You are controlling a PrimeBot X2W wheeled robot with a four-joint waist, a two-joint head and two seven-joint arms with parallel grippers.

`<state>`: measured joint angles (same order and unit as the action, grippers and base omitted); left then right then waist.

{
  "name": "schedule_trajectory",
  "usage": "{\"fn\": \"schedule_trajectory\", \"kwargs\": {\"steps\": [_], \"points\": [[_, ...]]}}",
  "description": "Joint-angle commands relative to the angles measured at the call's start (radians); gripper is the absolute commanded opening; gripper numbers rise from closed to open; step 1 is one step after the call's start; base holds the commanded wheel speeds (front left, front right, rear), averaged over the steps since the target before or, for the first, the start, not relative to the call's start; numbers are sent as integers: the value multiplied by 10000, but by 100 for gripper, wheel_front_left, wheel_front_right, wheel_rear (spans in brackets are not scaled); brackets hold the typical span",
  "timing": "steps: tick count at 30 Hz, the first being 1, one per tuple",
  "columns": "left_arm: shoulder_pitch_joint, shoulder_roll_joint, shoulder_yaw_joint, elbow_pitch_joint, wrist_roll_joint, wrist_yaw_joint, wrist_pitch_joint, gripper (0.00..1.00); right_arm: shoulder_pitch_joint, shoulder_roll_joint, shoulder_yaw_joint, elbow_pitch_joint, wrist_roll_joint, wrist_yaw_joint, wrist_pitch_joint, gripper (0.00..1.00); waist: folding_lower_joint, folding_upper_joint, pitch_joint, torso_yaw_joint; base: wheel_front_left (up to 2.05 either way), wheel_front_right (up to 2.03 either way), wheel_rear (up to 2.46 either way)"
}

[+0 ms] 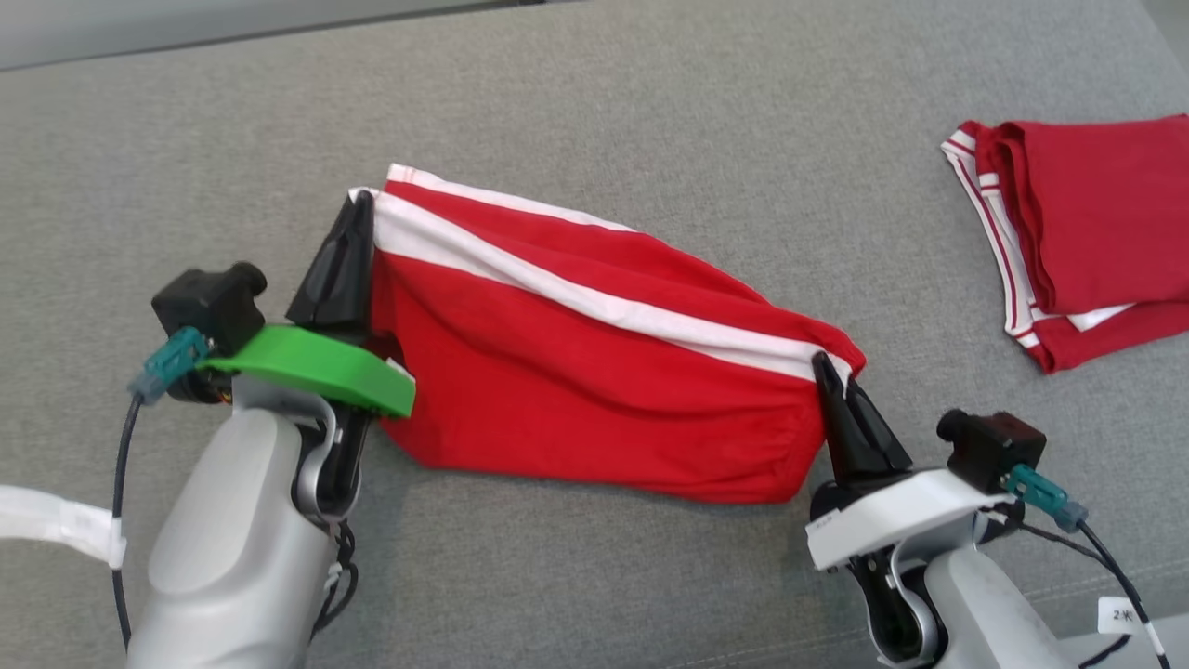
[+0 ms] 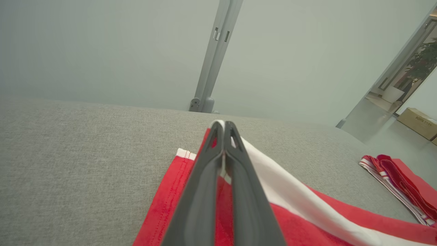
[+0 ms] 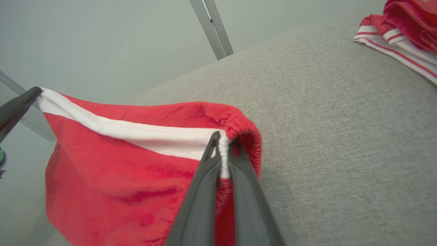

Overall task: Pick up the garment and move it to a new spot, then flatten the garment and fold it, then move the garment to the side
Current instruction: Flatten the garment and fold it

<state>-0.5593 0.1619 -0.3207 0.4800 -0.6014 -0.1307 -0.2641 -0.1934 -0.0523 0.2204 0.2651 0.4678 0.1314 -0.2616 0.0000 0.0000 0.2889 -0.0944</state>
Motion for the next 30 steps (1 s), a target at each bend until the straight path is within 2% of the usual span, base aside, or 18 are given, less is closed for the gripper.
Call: {"fn": "schedule_trajectory", "kwargs": {"steps": [1,17,25,26,27,28,29,30], "points": [[-303,38,49,176,167,11,-2,0,-229,13,57,58,105,-15,-40,0,0,0,538,-415,0,0,0],[-2821,-71,382,3759,1164,11,0,0,-1830,7,592,1092,684,-15,-41,0,0,0,1167,-760,0,0,0],[-3322,-236,733,4539,1524,61,-2,0,-2165,6,714,1419,758,-15,-41,0,0,0,1222,-807,0,0,0],[-3356,-266,774,4603,1578,77,-2,0,-2197,6,723,1456,751,-15,-41,5,0,0,1220,-798,0,0,0],[-3375,-299,820,4680,1620,109,-2,17,-2219,6,745,1505,758,-15,-41,25,0,0,1215,-786,0,0,0],[-3384,-347,851,4737,1670,111,-2,44,-2247,6,740,1526,767,-15,-41,58,0,0,1203,-771,0,0,0],[-3382,-382,863,4786,1723,122,-2,53,-2274,6,750,1554,676,-15,-41,98,0,0,1186,-751,0,0,0],[-3369,-402,880,4812,1791,133,-2,66,-2268,6,733,1570,618,-15,-41,100,0,0,1167,-730,0,0,0]]}}
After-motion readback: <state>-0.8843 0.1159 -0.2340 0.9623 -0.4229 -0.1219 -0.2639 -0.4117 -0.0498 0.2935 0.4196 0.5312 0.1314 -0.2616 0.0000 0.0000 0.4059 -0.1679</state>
